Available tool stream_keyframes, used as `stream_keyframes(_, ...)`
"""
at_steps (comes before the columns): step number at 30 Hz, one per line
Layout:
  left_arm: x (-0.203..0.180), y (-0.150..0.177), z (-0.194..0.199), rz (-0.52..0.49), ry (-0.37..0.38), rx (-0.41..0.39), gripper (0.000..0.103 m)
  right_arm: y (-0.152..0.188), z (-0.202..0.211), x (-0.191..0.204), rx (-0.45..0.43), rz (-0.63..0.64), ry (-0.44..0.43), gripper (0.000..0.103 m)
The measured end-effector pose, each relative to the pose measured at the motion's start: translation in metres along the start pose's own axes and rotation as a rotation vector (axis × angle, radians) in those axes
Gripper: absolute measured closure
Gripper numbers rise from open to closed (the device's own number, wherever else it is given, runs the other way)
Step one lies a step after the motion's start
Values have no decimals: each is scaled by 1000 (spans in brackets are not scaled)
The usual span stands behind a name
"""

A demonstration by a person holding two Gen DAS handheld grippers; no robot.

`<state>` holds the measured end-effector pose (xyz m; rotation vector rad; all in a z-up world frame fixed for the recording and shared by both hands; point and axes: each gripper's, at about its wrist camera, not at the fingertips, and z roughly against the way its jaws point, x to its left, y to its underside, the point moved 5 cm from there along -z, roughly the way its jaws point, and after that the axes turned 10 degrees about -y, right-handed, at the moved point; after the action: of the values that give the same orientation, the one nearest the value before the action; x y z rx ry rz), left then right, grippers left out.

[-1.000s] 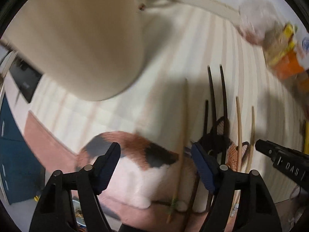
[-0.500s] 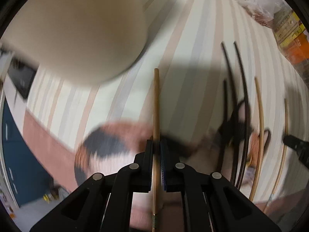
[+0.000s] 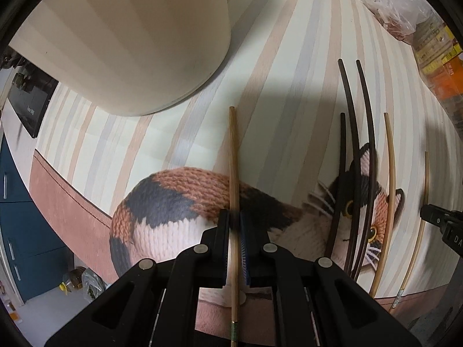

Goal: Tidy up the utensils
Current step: 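Lift both wooden chopsticks and carry them above the beige holder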

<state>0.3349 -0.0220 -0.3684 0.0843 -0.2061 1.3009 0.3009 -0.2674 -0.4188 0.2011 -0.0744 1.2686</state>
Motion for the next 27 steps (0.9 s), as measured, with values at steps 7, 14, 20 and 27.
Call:
stream_keyframes(7, 3, -8, 7, -8, -2, 0, 98, -19, -2, 11, 8, 3, 14, 95)
stream_keyframes(14, -3, -15, 10, -10, -16, -26, 99, -13, 2, 8, -37, -44, -1, 96)
stream_keyframes(20, 5, -19, 57, 9, -4, -151, 99, -5, 28, 4, -153, -103, -67, 96)
stream_keyframes(27, 5, -24, 114, 33, 76, -270, 99, -3, 88, 25, -325, -66, -100, 96)
